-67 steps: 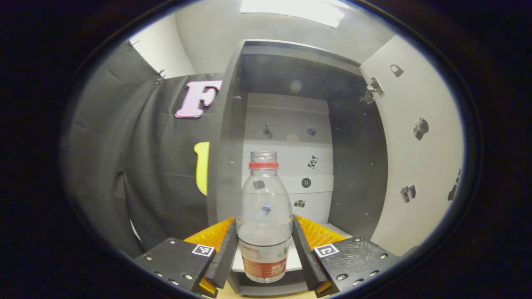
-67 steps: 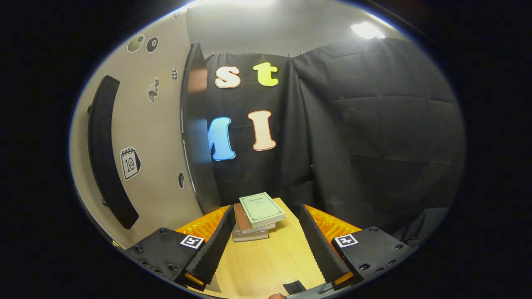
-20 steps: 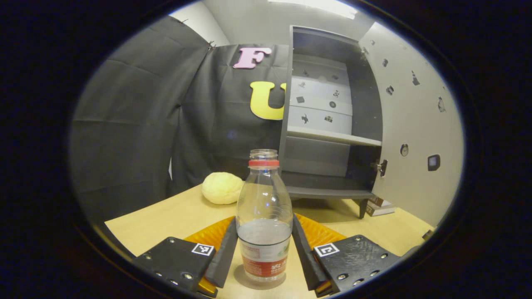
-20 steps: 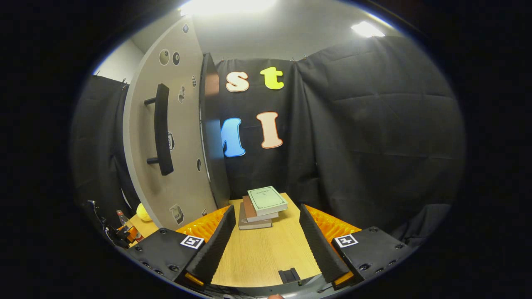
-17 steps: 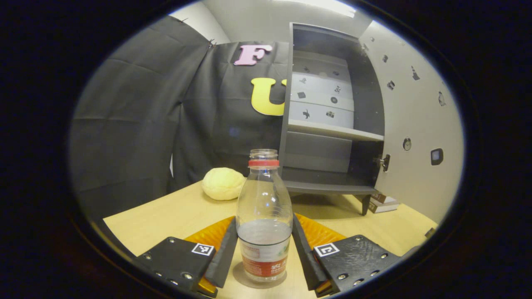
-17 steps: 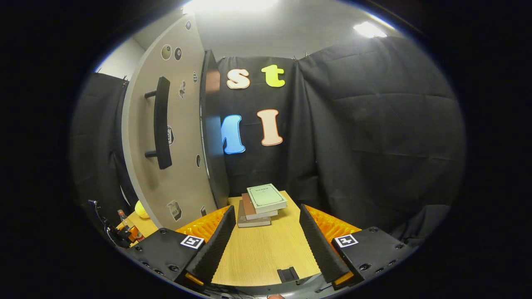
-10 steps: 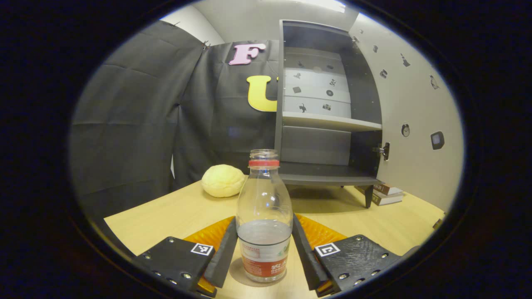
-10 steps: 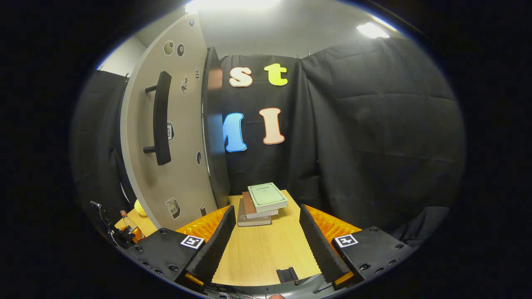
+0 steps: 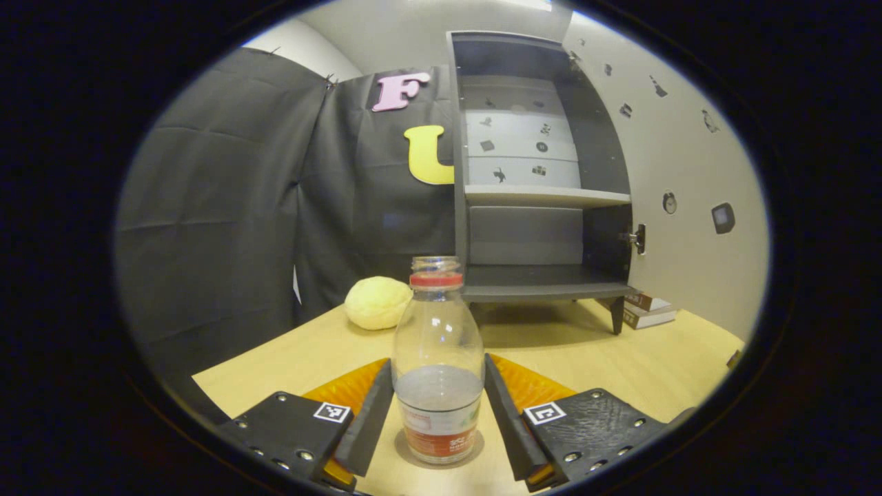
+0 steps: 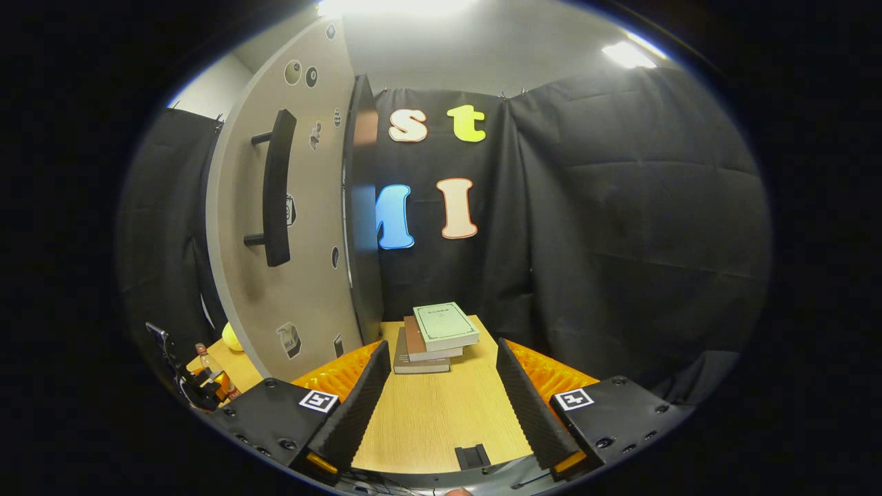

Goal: Open the cabinet door with the right hand, grasp the bottle in the cabinet with the left hand and place it on the coaster, then close the cabinet door with the right hand.

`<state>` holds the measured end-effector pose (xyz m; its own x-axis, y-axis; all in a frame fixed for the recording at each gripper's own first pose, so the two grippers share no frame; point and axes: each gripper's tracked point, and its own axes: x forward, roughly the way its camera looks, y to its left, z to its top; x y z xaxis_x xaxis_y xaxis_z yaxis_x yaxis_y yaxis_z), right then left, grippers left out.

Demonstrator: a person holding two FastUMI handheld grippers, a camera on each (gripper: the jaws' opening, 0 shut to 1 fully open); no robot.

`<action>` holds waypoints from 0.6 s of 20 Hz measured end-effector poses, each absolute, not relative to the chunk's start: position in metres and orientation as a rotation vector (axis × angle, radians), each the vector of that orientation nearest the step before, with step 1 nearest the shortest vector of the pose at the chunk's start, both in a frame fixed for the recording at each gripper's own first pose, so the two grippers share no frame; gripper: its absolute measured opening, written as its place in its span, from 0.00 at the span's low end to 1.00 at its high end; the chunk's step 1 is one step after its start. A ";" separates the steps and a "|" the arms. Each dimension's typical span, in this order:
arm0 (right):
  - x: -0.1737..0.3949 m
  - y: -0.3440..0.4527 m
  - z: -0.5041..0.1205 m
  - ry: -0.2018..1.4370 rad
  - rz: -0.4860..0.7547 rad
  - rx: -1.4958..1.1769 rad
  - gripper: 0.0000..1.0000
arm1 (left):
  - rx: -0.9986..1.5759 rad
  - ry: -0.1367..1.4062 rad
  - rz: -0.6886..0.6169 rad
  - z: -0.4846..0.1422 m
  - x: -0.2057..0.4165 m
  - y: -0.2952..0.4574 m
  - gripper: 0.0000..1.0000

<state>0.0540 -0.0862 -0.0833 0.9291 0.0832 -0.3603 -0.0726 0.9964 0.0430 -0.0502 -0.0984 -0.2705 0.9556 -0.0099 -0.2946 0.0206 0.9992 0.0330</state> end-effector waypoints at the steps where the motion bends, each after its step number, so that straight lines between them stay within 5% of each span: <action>1: 0.054 -0.086 -0.082 0.366 0.081 0.026 0.98 | 0.037 0.294 -0.019 -0.267 -0.050 -0.100 0.74; 12: 0.062 -0.071 -0.087 0.382 0.115 -0.007 0.98 | 0.006 0.268 0.039 -0.277 -0.041 -0.080 0.76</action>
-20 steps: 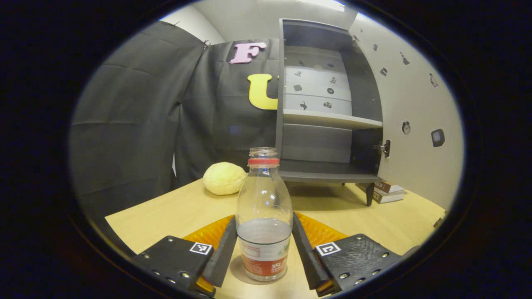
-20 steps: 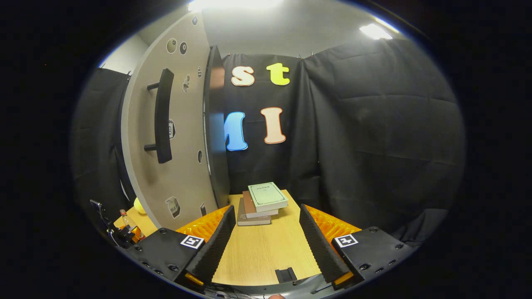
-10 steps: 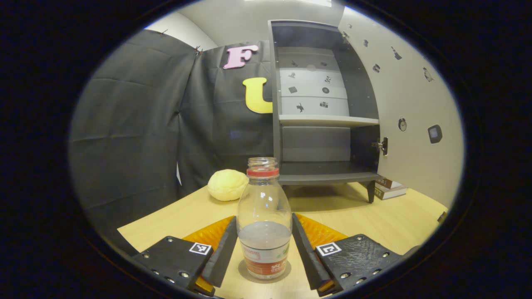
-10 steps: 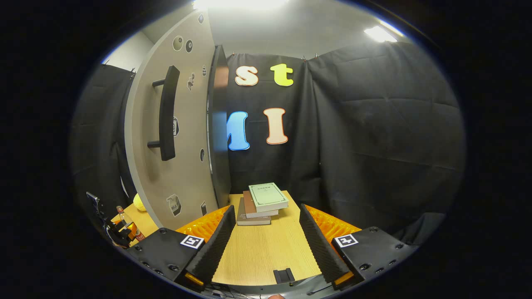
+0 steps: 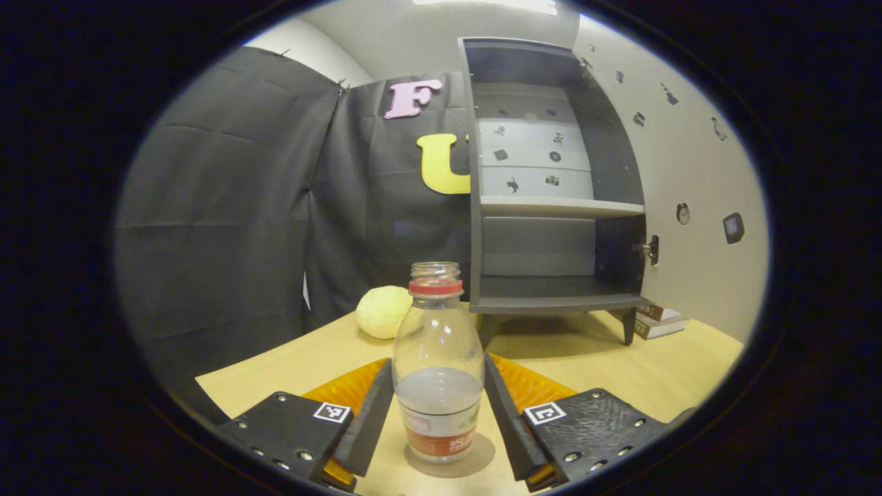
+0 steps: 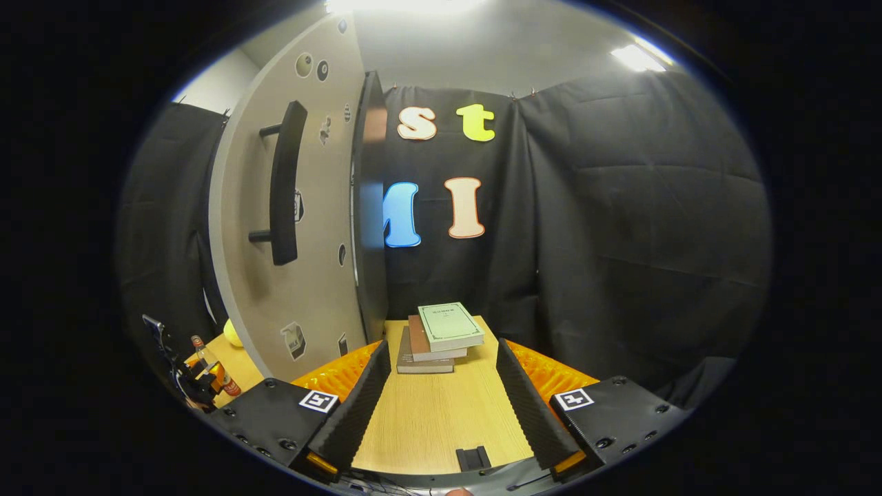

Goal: Open the cabinet door with the right hand, grasp the bottle in the cabinet with the left hand and place it on the coaster, then close the cabinet door with the right hand.

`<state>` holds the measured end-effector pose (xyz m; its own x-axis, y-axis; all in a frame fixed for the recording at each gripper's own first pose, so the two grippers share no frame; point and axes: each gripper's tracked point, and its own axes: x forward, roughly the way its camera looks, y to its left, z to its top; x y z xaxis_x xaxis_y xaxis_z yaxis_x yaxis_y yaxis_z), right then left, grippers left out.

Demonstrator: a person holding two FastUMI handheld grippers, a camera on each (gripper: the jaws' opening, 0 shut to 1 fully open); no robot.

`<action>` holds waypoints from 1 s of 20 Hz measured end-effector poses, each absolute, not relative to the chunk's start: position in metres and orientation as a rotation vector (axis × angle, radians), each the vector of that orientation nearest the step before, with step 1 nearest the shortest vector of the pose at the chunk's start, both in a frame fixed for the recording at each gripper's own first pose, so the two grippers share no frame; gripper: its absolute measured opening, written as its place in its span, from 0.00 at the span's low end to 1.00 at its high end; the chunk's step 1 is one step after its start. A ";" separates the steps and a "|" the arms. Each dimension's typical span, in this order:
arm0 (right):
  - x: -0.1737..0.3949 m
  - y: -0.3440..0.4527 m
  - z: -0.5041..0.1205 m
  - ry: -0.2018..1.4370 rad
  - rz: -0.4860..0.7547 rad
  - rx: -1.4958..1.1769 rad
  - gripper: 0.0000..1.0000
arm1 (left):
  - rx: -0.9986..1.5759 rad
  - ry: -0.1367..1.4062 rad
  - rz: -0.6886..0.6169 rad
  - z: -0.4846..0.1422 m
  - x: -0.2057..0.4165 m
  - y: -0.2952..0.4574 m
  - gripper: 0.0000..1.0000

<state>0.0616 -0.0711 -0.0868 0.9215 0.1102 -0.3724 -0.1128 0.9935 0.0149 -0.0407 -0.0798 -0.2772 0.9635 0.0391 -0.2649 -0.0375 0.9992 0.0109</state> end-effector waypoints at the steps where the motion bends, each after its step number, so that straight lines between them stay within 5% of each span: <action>1: 0.061 -0.068 -0.088 0.383 0.121 -0.017 0.98 | 0.001 0.273 0.043 -0.280 -0.042 -0.079 0.76; 20: 0.070 -0.069 -0.070 0.322 0.124 -0.021 0.98 | 0.083 0.243 0.026 -0.228 -0.056 -0.094 0.80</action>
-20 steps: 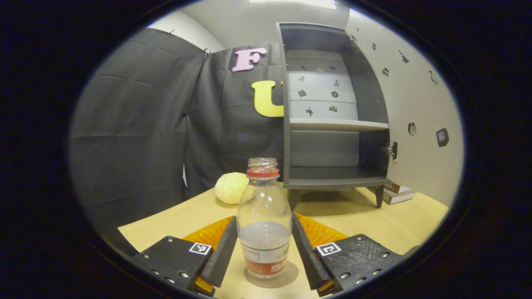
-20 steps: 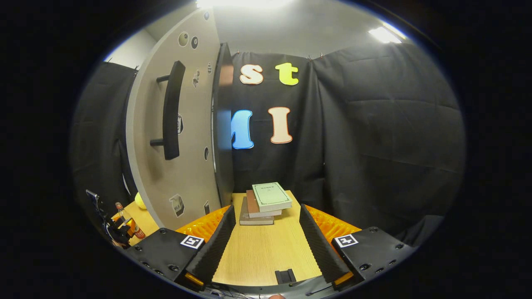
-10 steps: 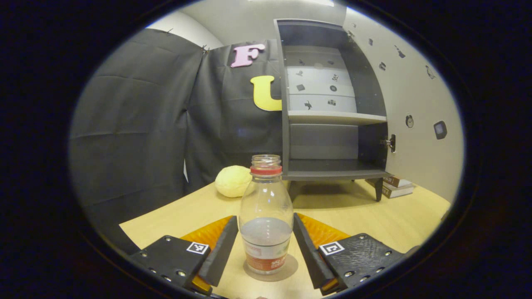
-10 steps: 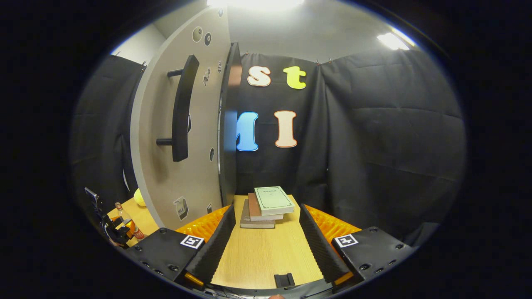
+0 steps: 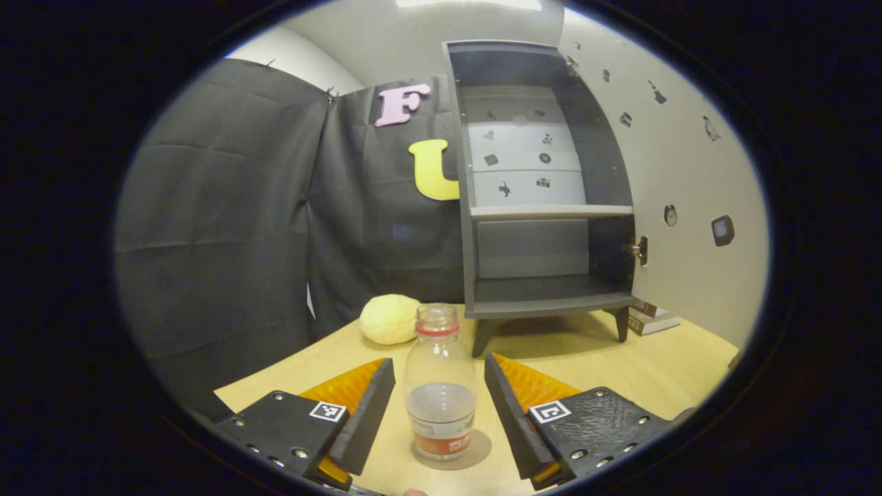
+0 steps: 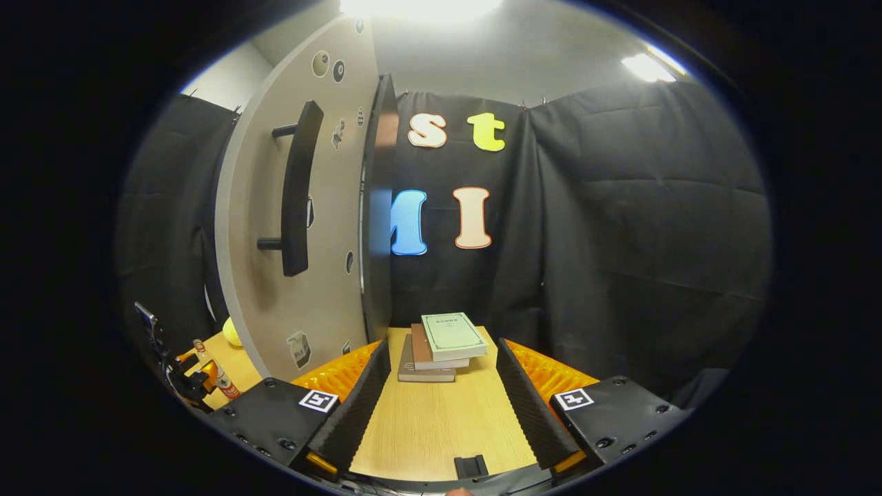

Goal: Open the cabinet door with the right hand, grasp the bottle in the cabinet with the left hand and place it on the coaster, then close the cabinet door with the right hand.

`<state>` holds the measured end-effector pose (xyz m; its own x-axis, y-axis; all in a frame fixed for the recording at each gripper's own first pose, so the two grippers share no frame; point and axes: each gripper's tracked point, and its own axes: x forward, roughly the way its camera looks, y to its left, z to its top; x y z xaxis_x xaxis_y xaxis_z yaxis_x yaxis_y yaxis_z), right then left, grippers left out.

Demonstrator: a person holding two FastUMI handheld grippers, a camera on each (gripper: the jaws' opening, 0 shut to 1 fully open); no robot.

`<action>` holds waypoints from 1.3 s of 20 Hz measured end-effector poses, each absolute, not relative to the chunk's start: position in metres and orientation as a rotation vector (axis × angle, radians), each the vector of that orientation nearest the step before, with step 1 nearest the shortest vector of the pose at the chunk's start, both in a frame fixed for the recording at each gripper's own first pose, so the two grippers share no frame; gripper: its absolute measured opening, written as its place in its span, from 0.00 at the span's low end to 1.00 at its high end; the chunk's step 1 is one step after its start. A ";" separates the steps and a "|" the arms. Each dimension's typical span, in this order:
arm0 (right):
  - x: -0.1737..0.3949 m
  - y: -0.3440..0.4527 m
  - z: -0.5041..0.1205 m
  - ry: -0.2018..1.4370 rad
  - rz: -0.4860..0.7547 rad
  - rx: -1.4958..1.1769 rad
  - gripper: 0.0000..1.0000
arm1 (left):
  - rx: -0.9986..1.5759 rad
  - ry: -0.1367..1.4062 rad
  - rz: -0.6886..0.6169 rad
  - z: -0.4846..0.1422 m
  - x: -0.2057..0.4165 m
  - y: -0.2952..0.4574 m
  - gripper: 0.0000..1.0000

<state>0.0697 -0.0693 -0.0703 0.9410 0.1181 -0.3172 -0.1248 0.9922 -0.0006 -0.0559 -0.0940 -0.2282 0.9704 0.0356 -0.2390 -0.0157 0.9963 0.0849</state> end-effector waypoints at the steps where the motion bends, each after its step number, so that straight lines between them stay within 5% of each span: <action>1: 0.070 -0.070 -0.068 0.316 0.125 -0.016 0.98 | 0.086 0.232 0.023 -0.220 -0.057 -0.096 0.78; 14: 0.093 -0.060 -0.022 0.251 0.201 0.117 0.98 | 0.080 0.094 0.022 -0.050 -0.107 -0.100 0.80; 25: 0.119 -0.021 0.013 0.242 0.176 0.079 0.90 | 0.020 0.068 0.030 -0.015 -0.060 -0.041 0.80; 26: 0.118 -0.019 0.015 0.245 0.167 0.070 0.95 | 0.016 0.068 0.027 -0.015 -0.055 -0.037 0.78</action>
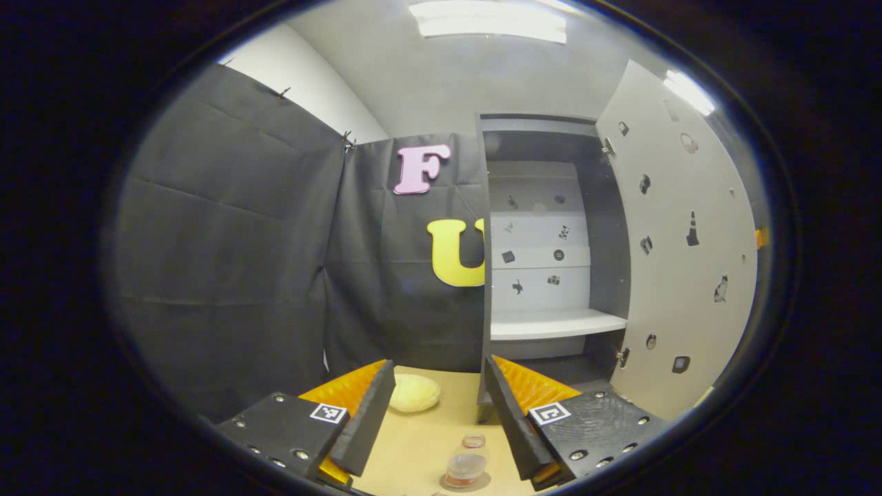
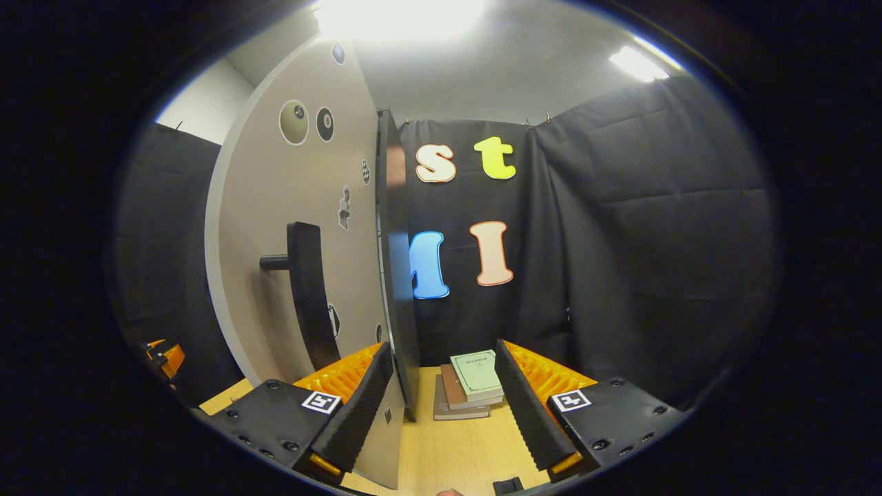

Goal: Open the cabinet door with the right hand, grasp the bottle in the cabinet with the left hand and place it on the coaster, then close the cabinet door with the right hand.

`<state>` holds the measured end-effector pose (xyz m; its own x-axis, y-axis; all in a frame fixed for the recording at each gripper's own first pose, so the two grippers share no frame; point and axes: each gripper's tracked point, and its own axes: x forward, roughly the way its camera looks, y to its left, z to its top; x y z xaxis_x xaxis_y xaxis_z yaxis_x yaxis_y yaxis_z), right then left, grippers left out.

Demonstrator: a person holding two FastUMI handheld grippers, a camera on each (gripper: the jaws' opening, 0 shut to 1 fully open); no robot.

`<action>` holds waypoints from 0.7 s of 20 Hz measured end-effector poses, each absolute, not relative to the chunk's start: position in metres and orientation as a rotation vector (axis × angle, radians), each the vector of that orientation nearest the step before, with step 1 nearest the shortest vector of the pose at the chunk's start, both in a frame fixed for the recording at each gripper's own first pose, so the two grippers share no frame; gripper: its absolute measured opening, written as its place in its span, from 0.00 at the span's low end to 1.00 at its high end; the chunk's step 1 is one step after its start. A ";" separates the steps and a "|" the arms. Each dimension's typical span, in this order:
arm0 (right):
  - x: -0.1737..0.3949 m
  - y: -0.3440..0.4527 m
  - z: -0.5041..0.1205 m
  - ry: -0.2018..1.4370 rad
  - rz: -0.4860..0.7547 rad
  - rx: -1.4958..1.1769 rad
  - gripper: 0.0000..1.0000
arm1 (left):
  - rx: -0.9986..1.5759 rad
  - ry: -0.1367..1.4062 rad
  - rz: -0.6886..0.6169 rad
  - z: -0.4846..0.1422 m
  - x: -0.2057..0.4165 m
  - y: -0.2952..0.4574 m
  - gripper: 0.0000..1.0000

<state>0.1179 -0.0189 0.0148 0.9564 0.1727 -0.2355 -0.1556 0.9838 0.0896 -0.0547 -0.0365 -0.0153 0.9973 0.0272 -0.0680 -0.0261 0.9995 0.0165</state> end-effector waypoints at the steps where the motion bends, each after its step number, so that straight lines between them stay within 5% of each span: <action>1: 0.118 -0.015 0.015 0.252 0.167 0.061 0.90 | 0.004 0.067 0.019 -0.016 -0.048 -0.032 0.78; 14: 0.106 0.099 0.025 0.261 0.273 0.007 0.94 | -0.069 0.043 -0.049 -0.023 0.005 0.014 0.81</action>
<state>0.1060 0.0985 0.0254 0.9294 0.2675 -0.2541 -0.2657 0.9631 0.0423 0.0049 0.0140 -0.0230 0.9978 -0.0507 -0.0417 0.0477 0.9964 -0.0700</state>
